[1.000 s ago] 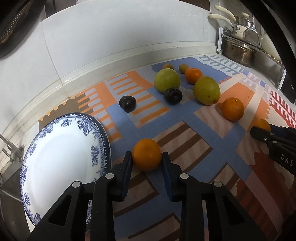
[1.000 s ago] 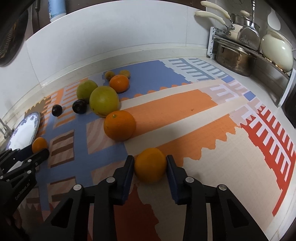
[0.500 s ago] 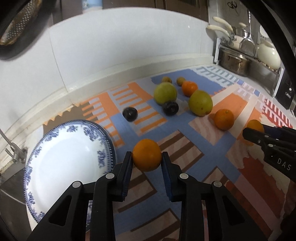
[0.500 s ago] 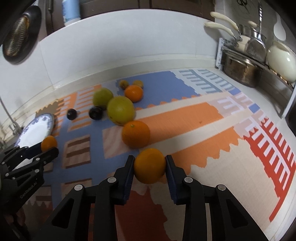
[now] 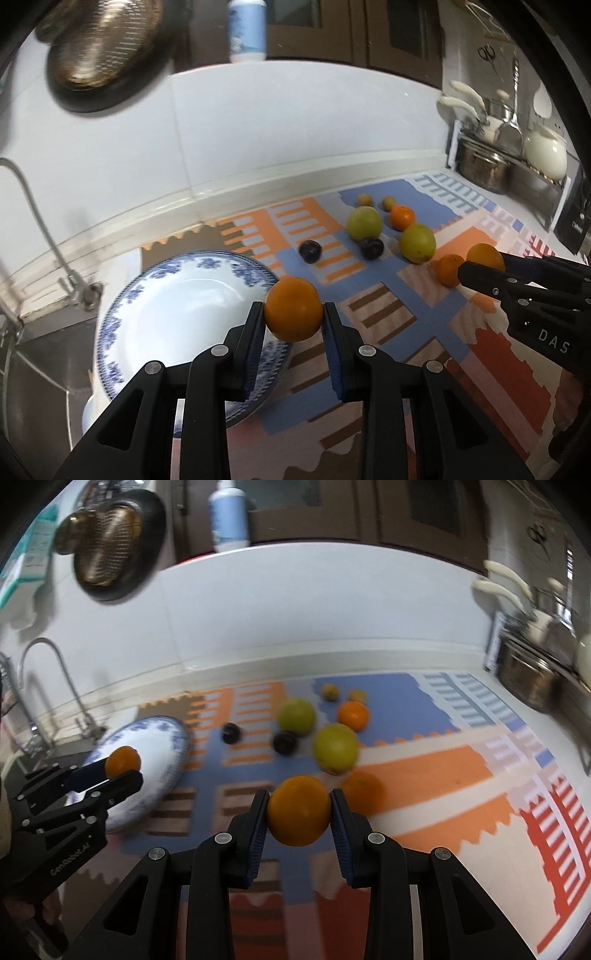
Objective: Organize fruits
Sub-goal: 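Carry both held oranges over the white blue-patterned plate with both tools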
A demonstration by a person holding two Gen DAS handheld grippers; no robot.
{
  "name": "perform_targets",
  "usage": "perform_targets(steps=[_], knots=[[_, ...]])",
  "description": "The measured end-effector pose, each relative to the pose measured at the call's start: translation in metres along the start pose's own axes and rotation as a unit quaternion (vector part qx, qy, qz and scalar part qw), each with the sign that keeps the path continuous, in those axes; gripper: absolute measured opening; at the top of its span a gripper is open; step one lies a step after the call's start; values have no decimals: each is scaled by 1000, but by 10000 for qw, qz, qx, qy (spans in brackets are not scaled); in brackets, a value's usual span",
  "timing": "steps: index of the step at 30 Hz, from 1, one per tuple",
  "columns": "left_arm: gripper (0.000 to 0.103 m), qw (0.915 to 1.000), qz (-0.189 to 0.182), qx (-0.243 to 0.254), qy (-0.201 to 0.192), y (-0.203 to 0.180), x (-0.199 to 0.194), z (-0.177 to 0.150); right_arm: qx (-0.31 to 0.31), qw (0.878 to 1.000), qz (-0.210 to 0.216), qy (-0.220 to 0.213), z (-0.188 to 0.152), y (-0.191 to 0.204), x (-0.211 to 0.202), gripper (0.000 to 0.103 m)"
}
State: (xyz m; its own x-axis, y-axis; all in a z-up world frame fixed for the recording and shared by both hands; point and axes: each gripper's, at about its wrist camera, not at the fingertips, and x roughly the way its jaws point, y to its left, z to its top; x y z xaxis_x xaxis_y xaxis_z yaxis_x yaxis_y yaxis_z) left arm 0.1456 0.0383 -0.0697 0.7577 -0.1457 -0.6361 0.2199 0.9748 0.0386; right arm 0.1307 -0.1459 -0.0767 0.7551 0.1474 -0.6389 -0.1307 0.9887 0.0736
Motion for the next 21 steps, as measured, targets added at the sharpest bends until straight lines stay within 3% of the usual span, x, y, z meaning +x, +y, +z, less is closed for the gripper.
perform_targets(steps=[8,21], knots=[[30,9989,328,-303,-170,26,-20,-3,-416,9967,672,-170,16,36,-2,34],[30,9935,818,-788,100,72,-18,-22,-1187,9791,1649,-53,31,101,28,34]])
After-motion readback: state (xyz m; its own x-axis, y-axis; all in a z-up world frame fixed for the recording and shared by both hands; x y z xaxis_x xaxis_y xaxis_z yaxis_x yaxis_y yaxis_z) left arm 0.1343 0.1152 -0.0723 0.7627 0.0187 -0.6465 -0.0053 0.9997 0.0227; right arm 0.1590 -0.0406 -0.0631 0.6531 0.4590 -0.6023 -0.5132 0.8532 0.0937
